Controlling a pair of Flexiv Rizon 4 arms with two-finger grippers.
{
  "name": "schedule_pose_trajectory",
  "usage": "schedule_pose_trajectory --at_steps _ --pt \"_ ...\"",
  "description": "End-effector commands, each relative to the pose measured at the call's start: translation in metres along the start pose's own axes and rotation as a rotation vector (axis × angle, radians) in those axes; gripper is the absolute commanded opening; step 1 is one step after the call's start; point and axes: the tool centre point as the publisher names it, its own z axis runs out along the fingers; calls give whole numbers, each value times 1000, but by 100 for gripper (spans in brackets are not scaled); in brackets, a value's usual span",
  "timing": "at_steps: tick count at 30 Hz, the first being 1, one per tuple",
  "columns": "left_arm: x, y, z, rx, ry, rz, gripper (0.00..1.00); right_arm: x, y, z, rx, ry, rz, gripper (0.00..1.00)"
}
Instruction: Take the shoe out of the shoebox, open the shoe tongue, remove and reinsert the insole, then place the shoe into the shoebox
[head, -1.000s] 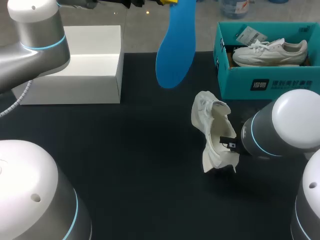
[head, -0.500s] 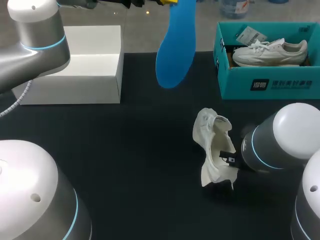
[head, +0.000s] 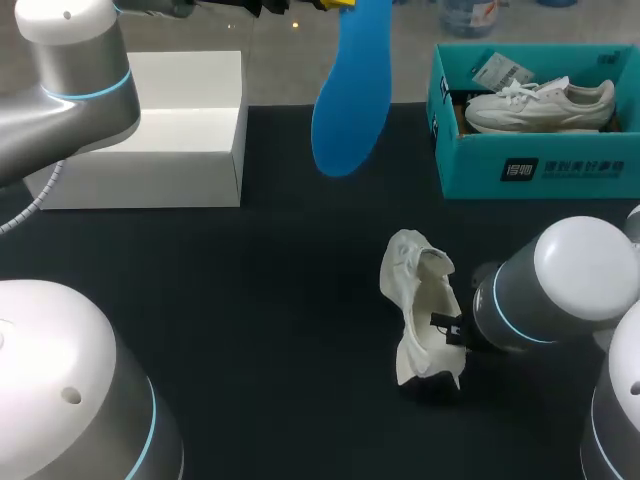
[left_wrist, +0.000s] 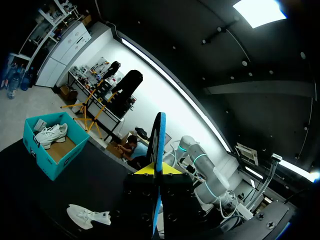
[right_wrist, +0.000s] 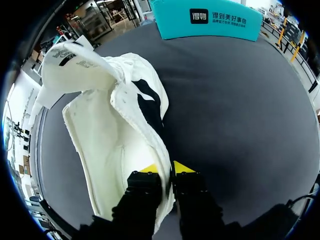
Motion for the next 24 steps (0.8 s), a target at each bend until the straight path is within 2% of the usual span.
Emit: schedule_pose_trajectory --at_steps 1,6,10,17,24 --pt "0 0 0 -1 1 0 0 6 2 -10 -44 1 12 100" --pt "0 0 0 -1 1 0 0 10 20 -57 -85 23 9 100" --pt "0 0 0 -1 1 0 0 4 34 -80 -85 23 -6 100" --pt "0 0 0 -1 1 0 0 0 48 -91 -97 18 0 100" --pt "0 0 0 -1 1 0 0 0 49 -91 -104 39 2 100"
